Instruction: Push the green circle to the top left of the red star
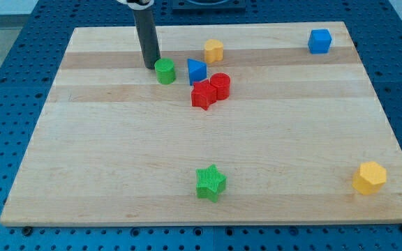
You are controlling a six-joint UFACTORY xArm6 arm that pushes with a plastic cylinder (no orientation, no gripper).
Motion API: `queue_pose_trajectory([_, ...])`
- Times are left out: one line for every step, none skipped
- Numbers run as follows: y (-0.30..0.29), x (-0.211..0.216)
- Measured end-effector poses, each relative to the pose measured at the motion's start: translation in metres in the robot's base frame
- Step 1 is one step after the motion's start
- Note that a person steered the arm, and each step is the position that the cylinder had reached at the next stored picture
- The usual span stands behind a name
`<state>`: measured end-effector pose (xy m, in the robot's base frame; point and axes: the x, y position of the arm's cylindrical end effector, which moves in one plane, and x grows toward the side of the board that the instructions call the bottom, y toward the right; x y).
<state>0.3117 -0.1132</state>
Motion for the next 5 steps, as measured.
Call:
queue_pose_trajectory([0.035,0.014])
queue_pose_trajectory([0.061,0.032])
queue_pose_trajectory([0.069,0.044])
queue_pose_trajectory([0.067,0.041])
queue_pose_trajectory([0.049,0.014])
